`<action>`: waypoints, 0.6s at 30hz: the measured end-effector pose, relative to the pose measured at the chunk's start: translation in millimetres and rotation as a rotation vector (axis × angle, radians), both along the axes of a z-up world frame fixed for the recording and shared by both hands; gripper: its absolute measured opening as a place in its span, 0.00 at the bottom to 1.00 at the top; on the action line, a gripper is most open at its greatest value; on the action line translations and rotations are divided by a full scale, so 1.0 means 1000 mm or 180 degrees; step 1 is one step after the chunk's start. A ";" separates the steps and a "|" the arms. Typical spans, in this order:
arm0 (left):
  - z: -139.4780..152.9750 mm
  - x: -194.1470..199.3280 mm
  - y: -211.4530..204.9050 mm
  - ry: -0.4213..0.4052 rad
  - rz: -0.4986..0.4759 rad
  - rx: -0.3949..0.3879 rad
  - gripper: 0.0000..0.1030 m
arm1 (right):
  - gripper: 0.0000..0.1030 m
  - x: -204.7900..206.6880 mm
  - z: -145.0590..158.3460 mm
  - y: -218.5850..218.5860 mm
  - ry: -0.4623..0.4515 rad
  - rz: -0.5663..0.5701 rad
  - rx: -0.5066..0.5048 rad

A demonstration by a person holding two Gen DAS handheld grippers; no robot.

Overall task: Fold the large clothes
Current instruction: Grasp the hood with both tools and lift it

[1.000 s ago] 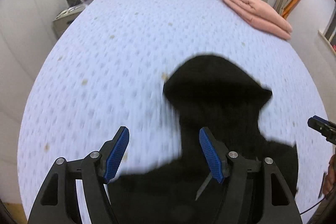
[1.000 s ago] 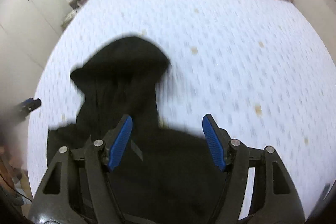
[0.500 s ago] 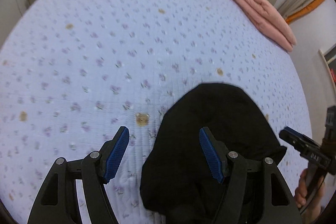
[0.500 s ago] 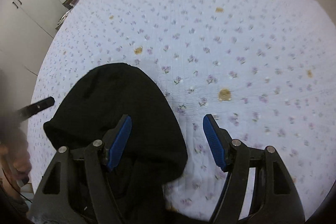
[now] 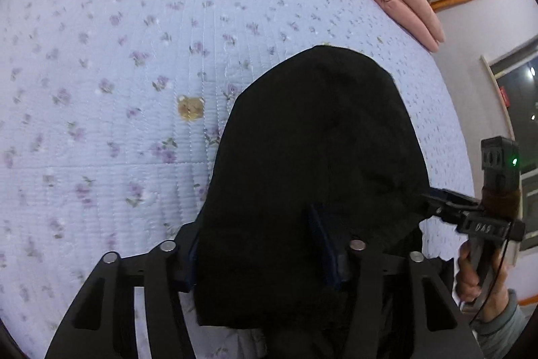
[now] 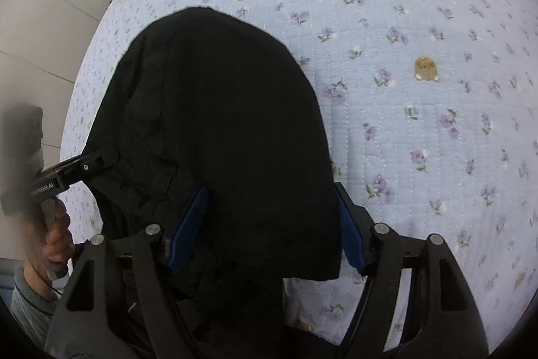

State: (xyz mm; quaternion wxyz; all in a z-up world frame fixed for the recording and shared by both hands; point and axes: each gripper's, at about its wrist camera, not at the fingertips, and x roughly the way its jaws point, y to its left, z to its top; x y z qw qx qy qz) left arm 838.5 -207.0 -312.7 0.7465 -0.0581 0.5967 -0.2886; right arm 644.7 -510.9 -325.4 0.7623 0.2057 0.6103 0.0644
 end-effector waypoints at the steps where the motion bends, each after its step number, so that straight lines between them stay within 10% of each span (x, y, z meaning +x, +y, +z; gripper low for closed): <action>1: 0.007 -0.004 0.003 -0.0101 0.0000 0.0039 0.54 | 0.67 -0.005 0.009 -0.002 -0.0058 0.0000 0.0004; 6: 0.044 -0.038 0.030 -0.0643 -0.0022 0.0272 0.75 | 0.72 -0.044 0.040 -0.007 -0.0379 0.0048 -0.0263; 12: 0.029 -0.048 0.016 -0.0982 -0.0122 0.0891 0.74 | 0.66 -0.044 0.026 0.010 -0.0378 0.0166 -0.0748; 14: 0.020 -0.042 0.009 -0.1095 -0.0051 0.1178 0.43 | 0.38 -0.037 0.021 0.012 -0.0390 0.0069 -0.0949; 15: 0.022 -0.038 0.012 -0.1043 0.0022 0.1029 0.19 | 0.09 -0.033 0.019 0.009 -0.0377 0.0014 -0.0932; 18: 0.046 -0.034 0.041 -0.0990 0.0348 0.0469 0.17 | 0.07 -0.038 0.039 -0.007 -0.0541 -0.0361 -0.0889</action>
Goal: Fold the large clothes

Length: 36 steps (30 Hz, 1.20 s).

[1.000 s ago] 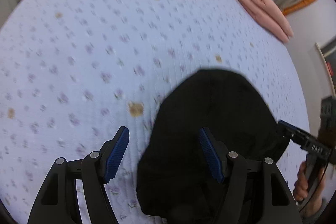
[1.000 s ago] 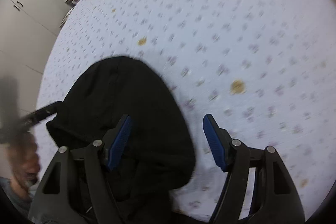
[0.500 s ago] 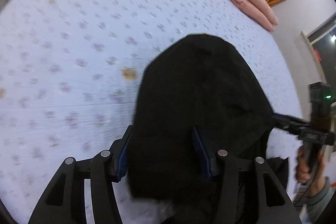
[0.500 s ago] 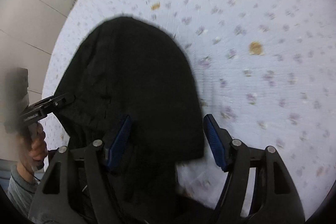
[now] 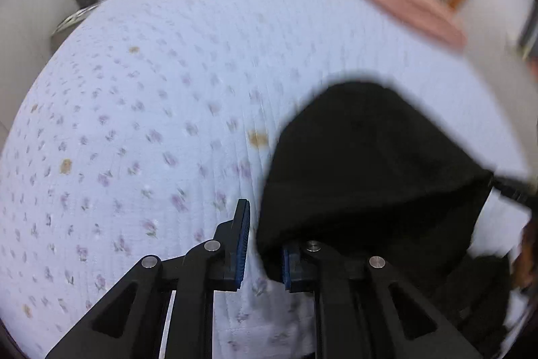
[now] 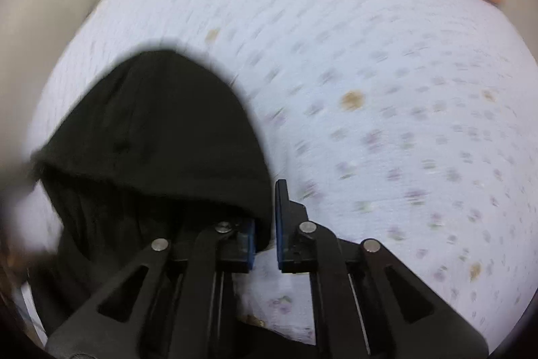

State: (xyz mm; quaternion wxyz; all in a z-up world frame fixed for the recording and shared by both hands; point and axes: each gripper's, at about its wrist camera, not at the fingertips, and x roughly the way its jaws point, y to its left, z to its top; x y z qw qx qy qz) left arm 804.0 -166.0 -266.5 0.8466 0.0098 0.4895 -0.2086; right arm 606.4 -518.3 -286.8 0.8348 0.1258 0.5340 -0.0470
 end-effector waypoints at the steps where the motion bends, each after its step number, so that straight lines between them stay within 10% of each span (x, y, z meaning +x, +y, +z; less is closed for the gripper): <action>1: 0.009 -0.001 0.010 0.0012 0.0016 -0.0183 0.19 | 0.08 -0.010 0.016 -0.008 -0.0159 -0.0052 0.0065; 6: 0.013 -0.004 0.018 0.0134 -0.0063 -0.0311 0.22 | 0.11 -0.038 0.033 0.003 -0.0279 0.0052 -0.0263; 12: -0.055 0.014 0.012 0.0574 -0.0269 -0.0034 0.29 | 0.14 -0.012 -0.044 -0.005 0.0277 0.0078 -0.0024; 17: -0.032 -0.007 0.042 0.0562 -0.0532 0.0016 0.67 | 0.39 -0.028 -0.028 -0.024 0.0296 0.0204 0.0224; 27: 0.026 0.012 0.065 0.0458 -0.0503 -0.0821 0.69 | 0.74 -0.032 0.029 -0.039 -0.0080 0.0323 0.0575; 36: -0.050 0.041 -0.010 0.1037 -0.0683 -0.0650 0.61 | 0.75 0.017 -0.043 -0.032 0.0250 0.0322 0.0842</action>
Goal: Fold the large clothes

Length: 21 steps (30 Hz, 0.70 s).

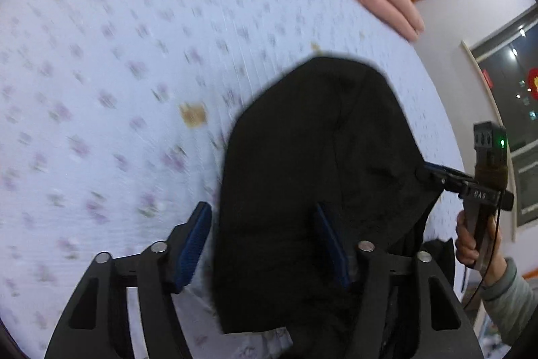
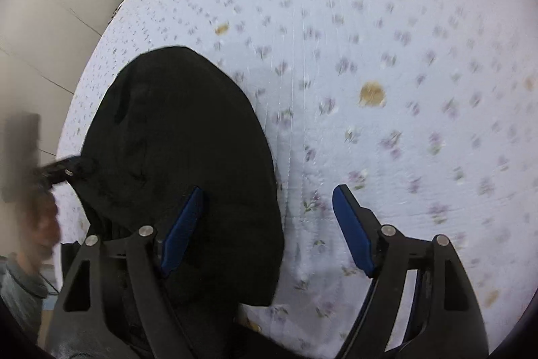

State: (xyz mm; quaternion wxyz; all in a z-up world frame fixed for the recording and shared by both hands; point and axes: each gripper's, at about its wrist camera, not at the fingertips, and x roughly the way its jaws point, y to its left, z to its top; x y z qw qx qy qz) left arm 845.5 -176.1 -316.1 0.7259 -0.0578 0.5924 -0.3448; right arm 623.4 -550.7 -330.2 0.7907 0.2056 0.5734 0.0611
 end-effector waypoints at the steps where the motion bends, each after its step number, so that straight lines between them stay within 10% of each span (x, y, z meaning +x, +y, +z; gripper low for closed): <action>1: -0.004 -0.002 0.000 -0.0007 -0.0028 -0.0065 0.61 | 0.74 -0.001 -0.001 -0.001 0.0007 0.0014 0.0080; 11: -0.005 -0.014 -0.013 -0.0172 -0.0140 -0.0036 0.51 | 0.38 0.005 -0.009 0.045 -0.0073 0.0543 0.0312; 13: 0.002 -0.025 -0.018 -0.0434 -0.0136 0.0050 0.27 | 0.23 0.002 0.001 0.047 -0.0129 0.0519 0.0289; 21: 0.074 -0.090 0.000 -0.0991 -0.0021 0.0054 0.20 | 0.13 -0.056 0.091 0.076 -0.0793 0.0725 -0.0253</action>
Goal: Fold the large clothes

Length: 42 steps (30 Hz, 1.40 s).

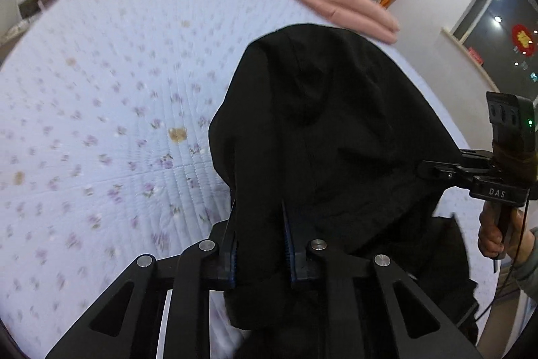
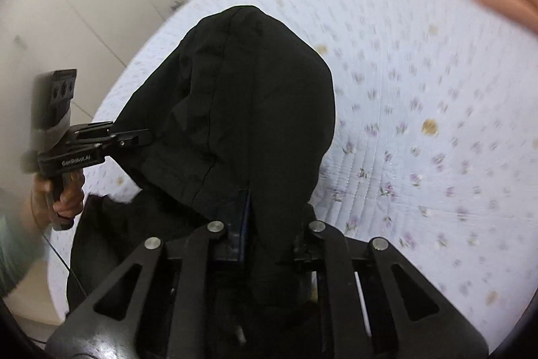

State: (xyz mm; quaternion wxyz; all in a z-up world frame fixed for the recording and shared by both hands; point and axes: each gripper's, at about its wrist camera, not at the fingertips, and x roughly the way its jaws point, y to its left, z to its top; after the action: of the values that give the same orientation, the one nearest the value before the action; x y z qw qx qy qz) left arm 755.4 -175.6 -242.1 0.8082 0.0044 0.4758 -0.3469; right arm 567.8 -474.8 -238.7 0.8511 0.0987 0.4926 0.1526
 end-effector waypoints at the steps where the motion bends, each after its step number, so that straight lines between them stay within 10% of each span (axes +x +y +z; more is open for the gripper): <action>1: 0.013 -0.015 0.004 -0.0084 0.0008 -0.0009 0.20 | 0.12 -0.011 0.012 0.004 -0.0092 0.0017 -0.0067; 14: 0.083 -0.238 0.070 -0.0421 -0.0147 0.0457 0.24 | 0.09 -0.254 0.091 0.113 -0.1236 0.0311 -0.1687; 19: 0.044 -0.275 0.122 0.0050 0.0172 0.0816 0.24 | 0.08 -0.308 0.037 0.098 -0.0696 0.0320 -0.2190; 26: 0.078 -0.247 0.110 -0.0167 0.0285 0.0416 0.24 | 0.14 -0.287 0.060 0.059 -0.0289 -0.0302 -0.1568; 32: 0.121 -0.207 0.022 -0.0383 -0.0104 0.0162 0.25 | 0.63 -0.238 0.104 0.075 -0.0520 -0.0388 -0.0709; 37: 0.083 -0.220 -0.007 0.0034 -0.0373 0.0289 0.26 | 0.63 -0.186 0.074 0.105 -0.0052 -0.0325 -0.0234; 42: 0.015 -0.278 0.013 0.0386 -0.0406 0.0461 0.26 | 0.61 -0.227 0.012 0.129 0.0544 -0.0051 -0.0093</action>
State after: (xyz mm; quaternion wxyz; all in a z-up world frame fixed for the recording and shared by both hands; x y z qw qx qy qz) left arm 477.3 -162.7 -226.6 0.7518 0.0721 0.5464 -0.3620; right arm 341.3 -346.3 -227.2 0.8085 0.1028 0.5647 0.1296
